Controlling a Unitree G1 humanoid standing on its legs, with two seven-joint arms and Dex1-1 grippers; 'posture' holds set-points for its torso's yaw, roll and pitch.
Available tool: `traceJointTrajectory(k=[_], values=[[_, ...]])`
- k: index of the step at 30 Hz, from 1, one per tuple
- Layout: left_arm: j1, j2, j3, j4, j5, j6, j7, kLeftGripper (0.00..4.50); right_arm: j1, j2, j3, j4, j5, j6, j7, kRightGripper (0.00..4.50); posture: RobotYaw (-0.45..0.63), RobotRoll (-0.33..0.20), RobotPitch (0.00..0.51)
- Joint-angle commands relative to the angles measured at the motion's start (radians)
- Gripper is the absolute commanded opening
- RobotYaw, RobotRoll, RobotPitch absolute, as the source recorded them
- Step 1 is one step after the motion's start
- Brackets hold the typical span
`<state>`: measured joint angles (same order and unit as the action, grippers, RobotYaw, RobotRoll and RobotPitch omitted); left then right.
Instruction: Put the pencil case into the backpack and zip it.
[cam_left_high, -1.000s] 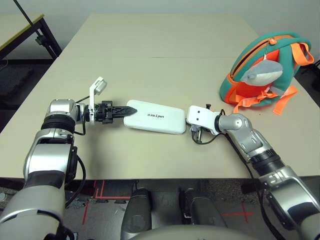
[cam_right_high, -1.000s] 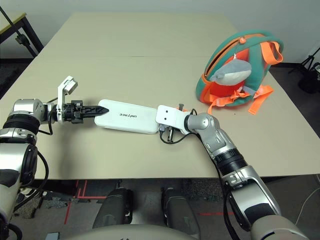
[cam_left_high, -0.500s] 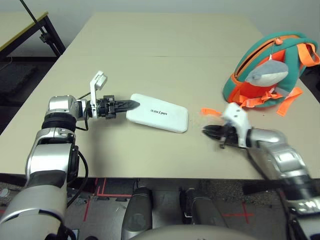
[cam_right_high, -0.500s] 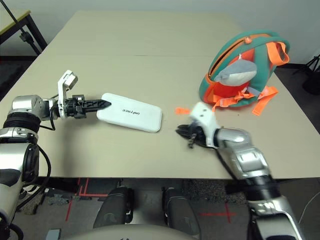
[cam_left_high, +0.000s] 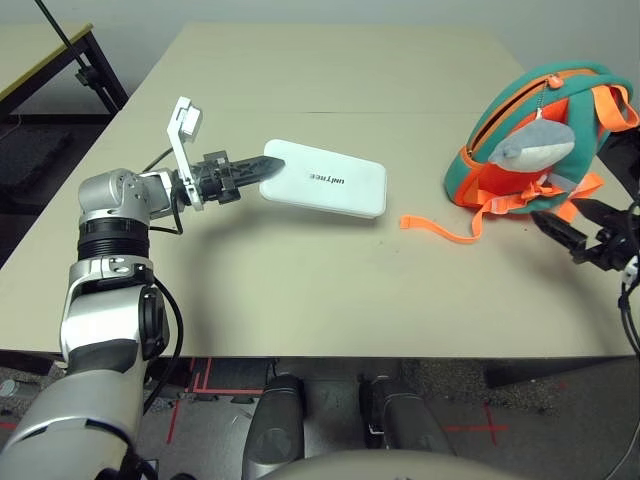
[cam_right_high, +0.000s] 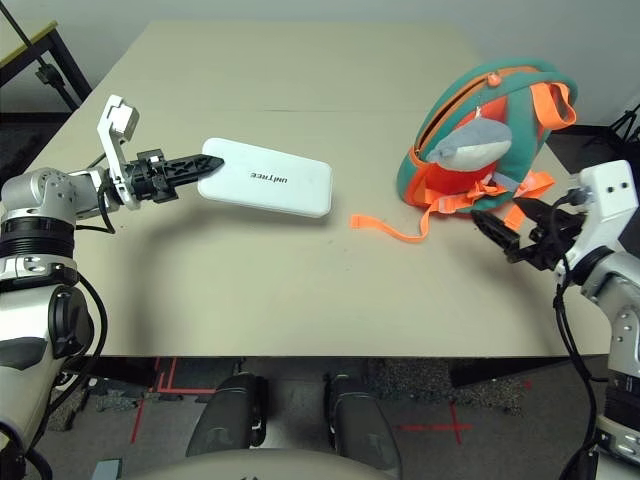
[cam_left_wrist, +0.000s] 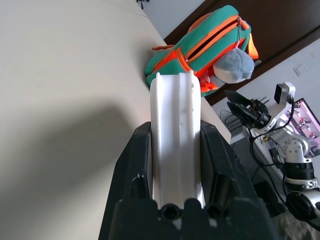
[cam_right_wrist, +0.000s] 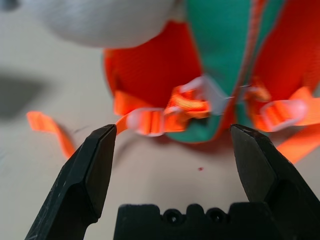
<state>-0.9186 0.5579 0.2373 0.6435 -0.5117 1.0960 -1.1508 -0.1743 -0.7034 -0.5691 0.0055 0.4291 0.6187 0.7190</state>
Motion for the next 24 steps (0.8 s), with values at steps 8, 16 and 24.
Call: traceJointTrajectory(k=[8, 16, 24], values=[[0.037, -0.018, 0.069, -0.103, -0.109, 0.028, 0.076, 1.22, -0.15, -0.018, 0.065, 0.263, -0.056, -0.166, -0.074, 4.5, 0.12, 0.0, 0.086], [0.057, -0.026, 0.071, -0.136, -0.148, 0.036, 0.109, 1.22, -0.285, -0.032, 0.142, 0.448, -0.106, -0.264, -0.072, 4.5, 0.14, 0.0, 0.077], [0.069, -0.024, 0.072, -0.156, -0.165, 0.027, 0.127, 1.22, -0.322, -0.02, 0.166, 0.5, -0.094, -0.297, -0.066, 2.73, 0.14, 0.0, 0.073]])
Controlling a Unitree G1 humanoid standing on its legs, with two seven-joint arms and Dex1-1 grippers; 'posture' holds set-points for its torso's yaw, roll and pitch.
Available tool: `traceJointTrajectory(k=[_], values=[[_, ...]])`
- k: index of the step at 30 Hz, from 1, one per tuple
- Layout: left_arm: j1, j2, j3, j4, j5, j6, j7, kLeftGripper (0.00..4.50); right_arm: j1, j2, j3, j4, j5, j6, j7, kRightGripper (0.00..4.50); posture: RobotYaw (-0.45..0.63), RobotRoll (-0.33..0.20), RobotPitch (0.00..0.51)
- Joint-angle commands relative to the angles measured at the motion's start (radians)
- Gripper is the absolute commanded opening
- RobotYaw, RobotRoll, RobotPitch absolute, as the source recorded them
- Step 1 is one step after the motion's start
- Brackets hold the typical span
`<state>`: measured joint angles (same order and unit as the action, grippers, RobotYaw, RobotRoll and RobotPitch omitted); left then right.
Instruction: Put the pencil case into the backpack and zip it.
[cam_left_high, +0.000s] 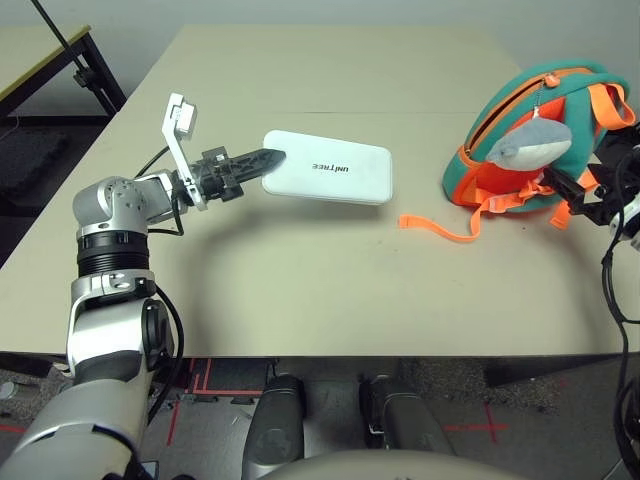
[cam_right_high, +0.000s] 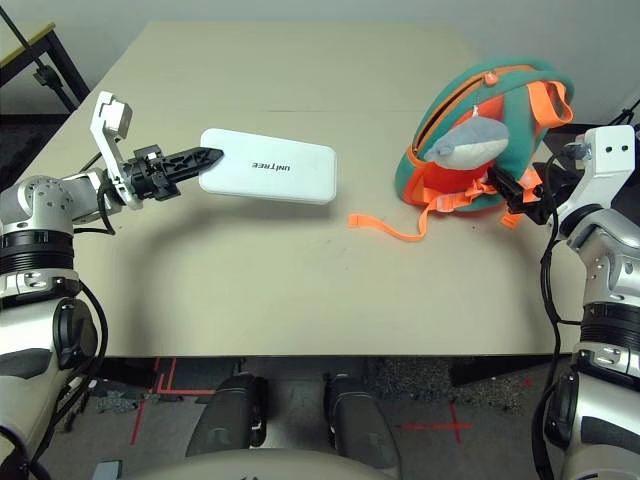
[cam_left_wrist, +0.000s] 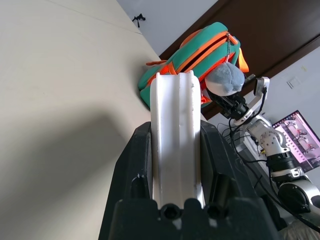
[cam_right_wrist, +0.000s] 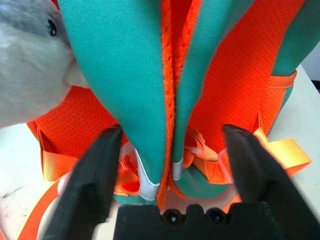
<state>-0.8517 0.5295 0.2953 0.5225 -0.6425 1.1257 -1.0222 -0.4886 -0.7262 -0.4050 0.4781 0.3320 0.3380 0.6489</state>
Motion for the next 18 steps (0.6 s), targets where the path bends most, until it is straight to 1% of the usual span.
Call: traceJointTrajectory(k=[1, 4, 5, 7, 8, 13, 18], values=[[0.002, 0.004, 0.015, -0.04, -0.037, -0.002, 0.002, 1.22, -0.008, 0.006, 0.003, 0.026, 0.006, -0.017, 0.005, 2.39, 0.14, 0.0, 0.071], [-0.002, 0.001, 0.015, -0.047, -0.043, -0.002, 0.008, 1.22, -0.001, 0.015, 0.006, 0.007, 0.018, -0.013, 0.013, 1.21, 0.14, 0.0, 0.07], [-0.004, -0.001, 0.014, -0.045, -0.044, -0.006, 0.01, 1.22, 0.004, 0.02, 0.007, -0.003, 0.024, -0.012, 0.019, 0.74, 0.14, 0.0, 0.07], [-0.01, -0.001, 0.013, -0.039, -0.045, -0.012, 0.013, 1.22, 0.012, 0.029, 0.006, -0.023, 0.033, -0.014, 0.03, 0.09, 0.14, 0.0, 0.07], [-0.012, -0.001, 0.012, -0.036, -0.045, -0.015, 0.014, 1.22, 0.021, 0.034, 0.004, -0.041, 0.042, -0.022, 0.044, 0.02, 0.14, 0.0, 0.07], [-0.023, 0.005, 0.005, -0.018, -0.043, -0.027, 0.011, 1.22, 0.084, 0.056, -0.009, -0.168, 0.123, -0.053, 0.143, 0.02, 0.13, 0.0, 0.072], [-0.034, 0.007, -0.002, -0.004, -0.038, -0.038, 0.008, 1.22, 0.108, 0.074, -0.032, -0.258, 0.222, -0.033, 0.207, 0.02, 0.13, 0.0, 0.071]])
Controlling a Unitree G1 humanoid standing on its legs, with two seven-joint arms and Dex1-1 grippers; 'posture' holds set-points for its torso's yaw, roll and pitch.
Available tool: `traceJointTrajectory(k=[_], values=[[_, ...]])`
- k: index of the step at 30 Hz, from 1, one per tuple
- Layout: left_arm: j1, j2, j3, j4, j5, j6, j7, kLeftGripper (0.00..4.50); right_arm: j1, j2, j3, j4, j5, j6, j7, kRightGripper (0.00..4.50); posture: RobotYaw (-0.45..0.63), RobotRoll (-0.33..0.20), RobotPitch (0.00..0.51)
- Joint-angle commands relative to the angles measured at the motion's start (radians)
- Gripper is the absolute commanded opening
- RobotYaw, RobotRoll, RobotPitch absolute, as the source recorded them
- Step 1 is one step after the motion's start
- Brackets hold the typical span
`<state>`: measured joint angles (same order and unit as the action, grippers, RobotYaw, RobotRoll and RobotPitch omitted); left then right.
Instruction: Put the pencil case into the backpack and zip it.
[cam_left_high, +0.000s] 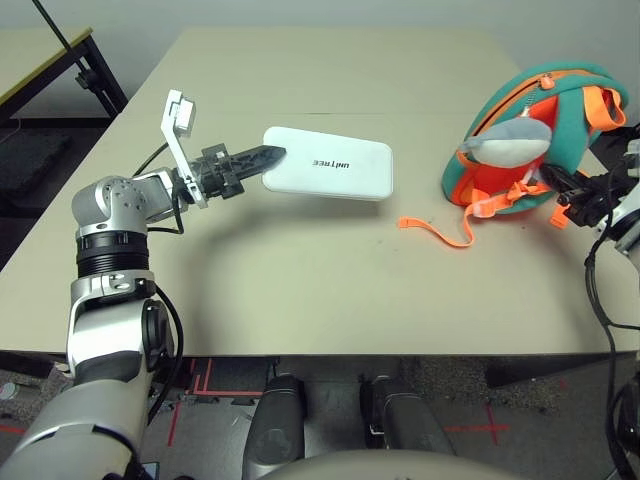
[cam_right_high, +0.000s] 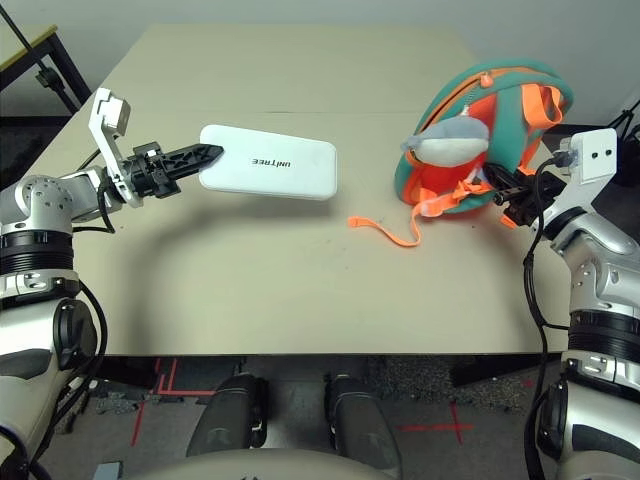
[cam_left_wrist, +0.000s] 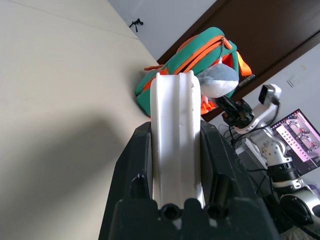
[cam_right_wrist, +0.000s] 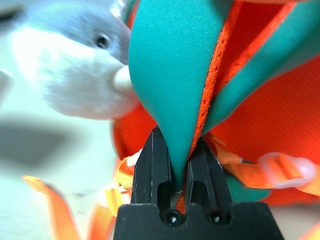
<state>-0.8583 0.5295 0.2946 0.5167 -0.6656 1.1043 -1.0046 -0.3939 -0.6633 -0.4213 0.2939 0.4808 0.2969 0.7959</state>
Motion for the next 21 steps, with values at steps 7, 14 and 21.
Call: traceJointTrajectory(k=[7, 14, 21], values=[[-0.032, 0.009, -0.013, 0.016, -0.008, -0.032, -0.015, 1.22, 0.033, 0.021, -0.032, -0.193, 0.206, 0.055, 0.14, 0.02, 0.13, 0.0, 0.067], [-0.037, 0.02, -0.015, 0.032, -0.004, -0.047, -0.019, 1.22, 0.032, 0.008, -0.034, -0.275, 0.293, 0.115, 0.181, 0.02, 0.13, 0.0, 0.065], [-0.059, 0.074, -0.014, 0.088, 0.013, -0.09, -0.029, 1.22, 0.043, -0.009, -0.051, -0.376, 0.396, 0.189, 0.229, 0.02, 0.13, 0.0, 0.066]])
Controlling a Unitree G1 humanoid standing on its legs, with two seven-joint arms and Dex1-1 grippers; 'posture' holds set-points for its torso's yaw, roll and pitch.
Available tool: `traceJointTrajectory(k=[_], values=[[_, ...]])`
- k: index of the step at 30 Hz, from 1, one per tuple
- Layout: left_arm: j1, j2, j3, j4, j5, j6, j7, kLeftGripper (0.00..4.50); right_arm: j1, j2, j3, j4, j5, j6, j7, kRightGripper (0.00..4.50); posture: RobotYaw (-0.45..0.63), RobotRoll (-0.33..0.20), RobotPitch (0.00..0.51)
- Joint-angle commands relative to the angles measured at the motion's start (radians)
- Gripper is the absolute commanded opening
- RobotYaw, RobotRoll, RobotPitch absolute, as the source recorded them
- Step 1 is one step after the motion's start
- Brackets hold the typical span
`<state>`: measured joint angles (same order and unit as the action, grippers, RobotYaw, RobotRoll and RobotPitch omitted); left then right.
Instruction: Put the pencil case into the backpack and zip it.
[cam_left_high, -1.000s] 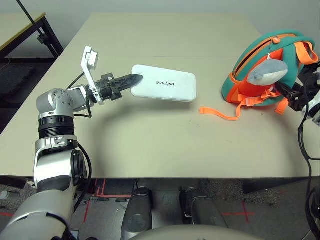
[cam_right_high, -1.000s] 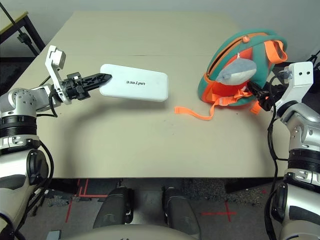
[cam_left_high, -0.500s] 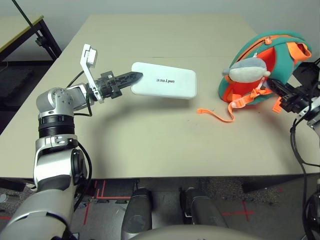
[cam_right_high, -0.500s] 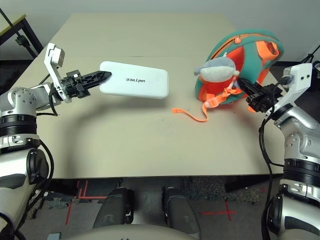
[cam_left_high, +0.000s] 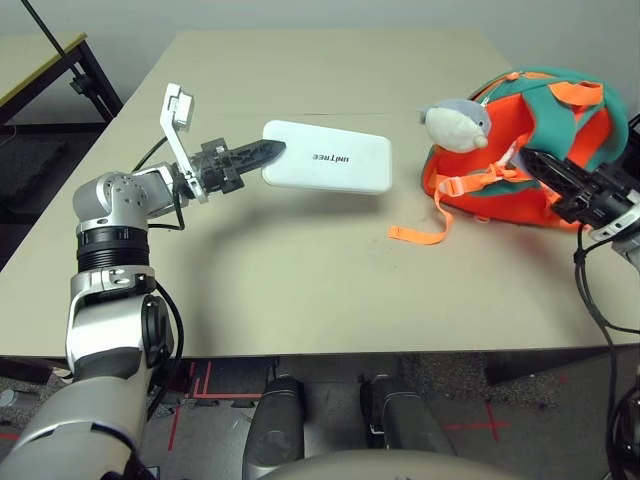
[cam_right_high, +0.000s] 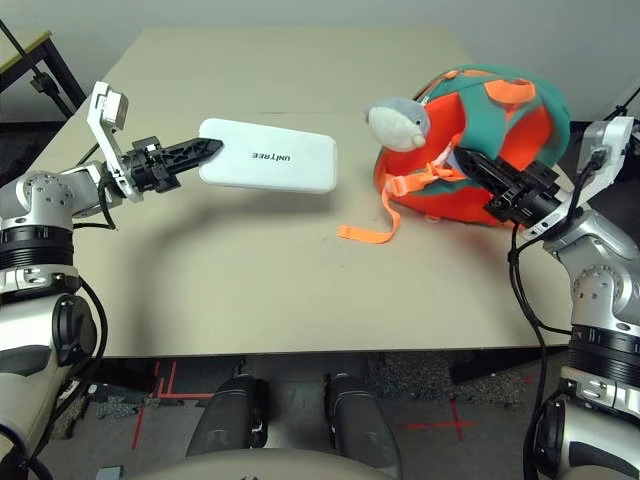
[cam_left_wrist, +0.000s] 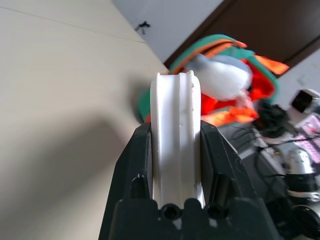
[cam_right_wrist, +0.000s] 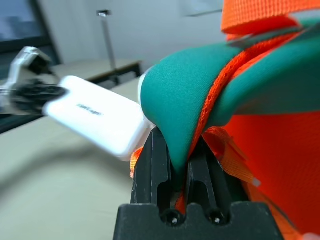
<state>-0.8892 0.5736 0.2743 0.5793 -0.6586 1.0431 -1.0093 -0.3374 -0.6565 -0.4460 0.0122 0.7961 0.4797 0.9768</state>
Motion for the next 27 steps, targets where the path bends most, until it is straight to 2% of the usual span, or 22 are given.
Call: traceJointTrajectory(k=[1, 8, 11, 16, 18, 24, 27], values=[[-0.034, 0.04, 0.012, 0.038, 0.005, -0.034, -0.025, 1.22, -0.012, -0.019, -0.03, -0.107, 0.092, 0.013, 0.053, 0.02, 0.13, 0.0, 0.066], [-0.077, 0.124, 0.015, 0.101, 0.004, -0.052, -0.06, 1.2, 0.028, -0.036, -0.052, -0.203, 0.193, 0.076, 0.085, 0.02, 0.13, 0.0, 0.068], [-0.101, 0.145, -0.007, 0.092, 0.004, -0.044, -0.089, 1.2, 0.088, -0.065, -0.059, -0.241, 0.257, 0.139, 0.121, 0.02, 0.13, 0.0, 0.072], [-0.129, 0.162, -0.071, 0.016, -0.001, -0.019, -0.166, 1.2, 0.202, -0.095, -0.025, -0.218, 0.219, 0.166, 0.173, 0.02, 0.13, 0.0, 0.074], [-0.134, 0.166, -0.082, 0.0, -0.005, -0.012, -0.18, 1.2, 0.214, -0.097, -0.023, -0.212, 0.213, 0.165, 0.177, 0.02, 0.13, 0.0, 0.074], [-0.213, 0.197, -0.183, -0.227, -0.003, -0.012, -0.244, 1.2, 0.243, -0.089, -0.014, -0.22, 0.205, 0.171, 0.16, 0.02, 0.12, 0.0, 0.069], [-0.252, 0.198, -0.239, -0.268, 0.038, -0.069, -0.258, 1.2, 0.246, -0.081, -0.006, -0.223, 0.204, 0.171, 0.151, 0.02, 0.12, 0.0, 0.068]])
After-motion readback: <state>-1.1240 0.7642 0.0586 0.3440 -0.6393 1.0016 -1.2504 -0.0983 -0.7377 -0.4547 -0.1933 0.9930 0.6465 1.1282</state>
